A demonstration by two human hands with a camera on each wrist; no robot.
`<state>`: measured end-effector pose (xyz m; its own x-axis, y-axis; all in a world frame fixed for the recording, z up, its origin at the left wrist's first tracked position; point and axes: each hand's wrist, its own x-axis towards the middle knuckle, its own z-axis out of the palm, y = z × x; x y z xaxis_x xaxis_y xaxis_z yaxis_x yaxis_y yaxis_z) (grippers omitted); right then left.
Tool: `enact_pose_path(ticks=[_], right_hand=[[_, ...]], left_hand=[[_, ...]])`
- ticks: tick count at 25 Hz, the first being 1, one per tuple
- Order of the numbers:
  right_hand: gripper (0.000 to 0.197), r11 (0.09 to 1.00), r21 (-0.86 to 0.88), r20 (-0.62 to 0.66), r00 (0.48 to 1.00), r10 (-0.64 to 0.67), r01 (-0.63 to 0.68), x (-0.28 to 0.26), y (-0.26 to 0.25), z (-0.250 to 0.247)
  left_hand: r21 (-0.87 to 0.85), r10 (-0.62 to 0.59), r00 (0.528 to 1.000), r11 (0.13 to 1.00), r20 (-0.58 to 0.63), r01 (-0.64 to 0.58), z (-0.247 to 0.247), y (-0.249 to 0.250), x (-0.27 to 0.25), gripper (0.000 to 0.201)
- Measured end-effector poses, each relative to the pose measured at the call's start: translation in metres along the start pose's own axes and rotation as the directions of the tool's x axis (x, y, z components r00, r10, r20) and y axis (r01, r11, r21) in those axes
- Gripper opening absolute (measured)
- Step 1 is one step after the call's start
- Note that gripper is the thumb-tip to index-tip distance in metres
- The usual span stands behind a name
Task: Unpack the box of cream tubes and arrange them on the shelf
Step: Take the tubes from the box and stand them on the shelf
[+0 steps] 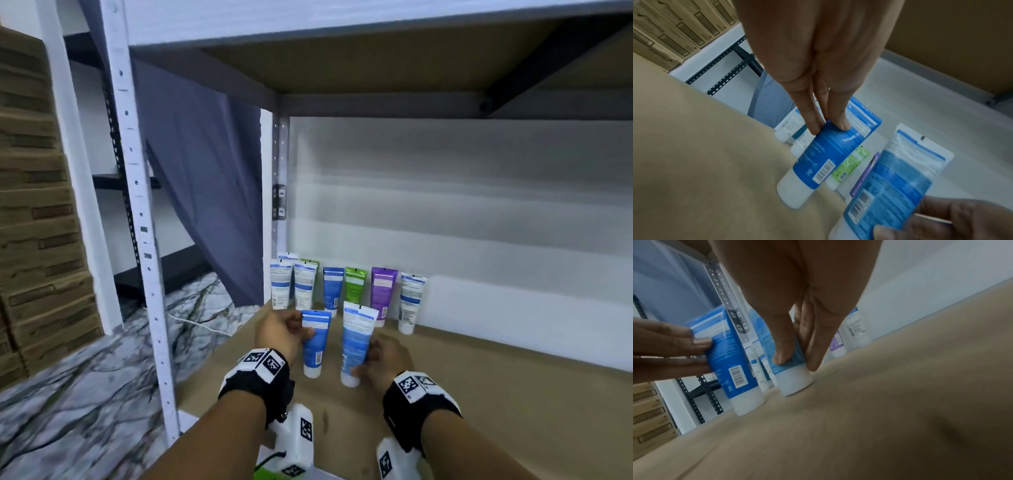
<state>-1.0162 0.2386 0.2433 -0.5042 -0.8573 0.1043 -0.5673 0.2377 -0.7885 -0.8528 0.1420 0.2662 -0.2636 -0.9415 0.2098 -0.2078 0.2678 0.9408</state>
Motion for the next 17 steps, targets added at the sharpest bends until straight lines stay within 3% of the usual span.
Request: enact_pose_path(ticks=[5,10,17], right_hand=[[0.018,0.992,-0.117,-0.027,0.998,-0.053,0.05,0.045,-0.005,0.005],[0.025,0.966,-0.259,-0.02,1.0,0.018,-0.023,0.09,-0.006,0.008],[0.016,0.94,-0.334,-0.054,0.997,0.053,-0.068,0.143,0.0,0.017]], left_hand=[[0.093,0.046,0.999,0.995,-0.017,-0.044,0.021,-0.012,0.037,0.032],[0.17,0.102,0.995,0.98,0.003,-0.101,0.044,-0.01,0.074,0.034],[0.22,0.125,0.992,0.968,-0.019,-0.118,0.065,-0.021,0.118,0.037]])
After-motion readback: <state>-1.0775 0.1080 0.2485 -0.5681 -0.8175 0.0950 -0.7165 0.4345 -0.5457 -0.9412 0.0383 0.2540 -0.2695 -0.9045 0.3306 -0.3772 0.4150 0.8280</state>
